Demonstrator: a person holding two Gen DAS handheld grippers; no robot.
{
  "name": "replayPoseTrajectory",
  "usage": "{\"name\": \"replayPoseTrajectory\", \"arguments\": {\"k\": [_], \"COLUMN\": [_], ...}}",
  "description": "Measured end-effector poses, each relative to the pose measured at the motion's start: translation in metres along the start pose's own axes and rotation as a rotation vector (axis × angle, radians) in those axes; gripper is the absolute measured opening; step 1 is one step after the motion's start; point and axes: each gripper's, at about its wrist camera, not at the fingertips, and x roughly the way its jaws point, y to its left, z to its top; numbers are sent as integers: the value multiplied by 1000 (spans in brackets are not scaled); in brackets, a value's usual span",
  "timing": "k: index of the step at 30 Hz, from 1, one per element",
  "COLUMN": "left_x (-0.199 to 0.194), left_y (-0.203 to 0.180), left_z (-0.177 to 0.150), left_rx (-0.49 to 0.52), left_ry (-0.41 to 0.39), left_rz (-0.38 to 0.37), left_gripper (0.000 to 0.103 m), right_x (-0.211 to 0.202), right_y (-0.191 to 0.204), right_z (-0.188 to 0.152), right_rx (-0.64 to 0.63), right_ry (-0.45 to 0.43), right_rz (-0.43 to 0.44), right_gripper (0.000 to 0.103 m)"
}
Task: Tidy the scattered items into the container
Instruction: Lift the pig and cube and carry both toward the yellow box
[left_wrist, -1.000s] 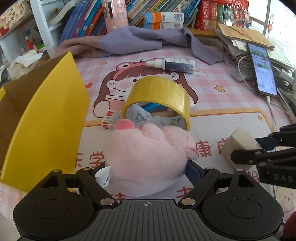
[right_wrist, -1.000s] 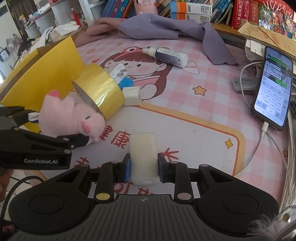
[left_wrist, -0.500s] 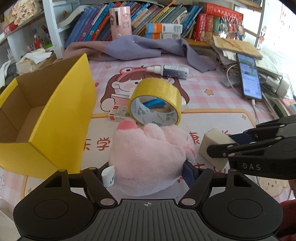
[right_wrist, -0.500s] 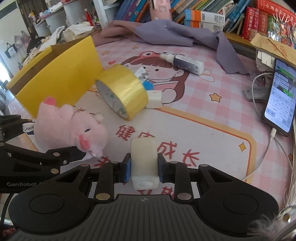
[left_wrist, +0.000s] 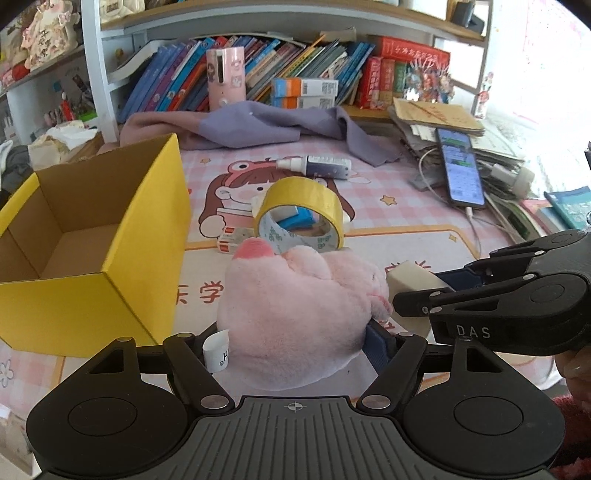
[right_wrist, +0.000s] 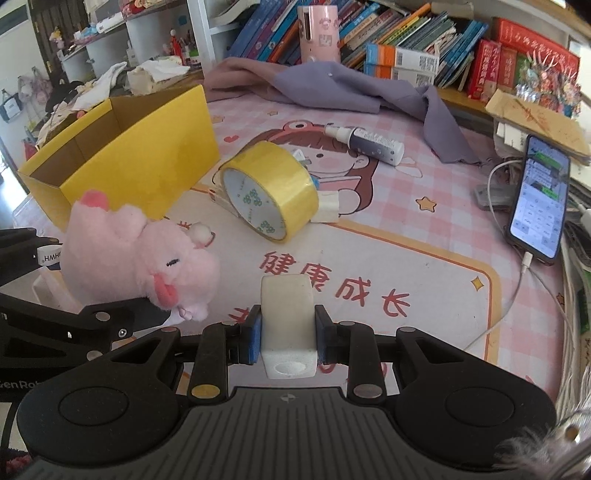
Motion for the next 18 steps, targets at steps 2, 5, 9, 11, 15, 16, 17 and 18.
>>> {"name": "replayPoseTrajectory", "arguments": {"k": [2, 5, 9, 11, 15, 16, 17, 18], "left_x": [-8, -19, -36, -46, -61, -65, -69, -73], "left_y": [5, 14, 32, 42, 58, 61, 65, 67], "left_z": [-5, -15, -31, -39, -52, -55, -59, -62], "left_rx": [12, 24, 15, 8, 13, 17, 22, 27], "left_ry": [-14, -32, -39, -39, -44, -45, -47, -49], "left_rz": [-17, -41, -68, -82, -97, -101, -105, -108], "left_gripper": [75, 75, 75, 75, 75, 75, 75, 75], "right_x": [-4, -13, -23, -28, -36, -38, -40, -42], "right_y": [10, 28, 52, 65, 96, 103, 108, 116], "right_z": [-3, -9, -18, -24, -35, -37, -39, -42], "right_rx": [2, 5, 27, 32, 34, 33, 32, 32], "right_ry": [-6, -22, -28, -26, -26, -29, -33, -37], "right_rz": [-18, -54, -99, -111, -124, -125, -126, -127], "right_gripper": [26, 26, 26, 26, 26, 26, 26, 26]}}
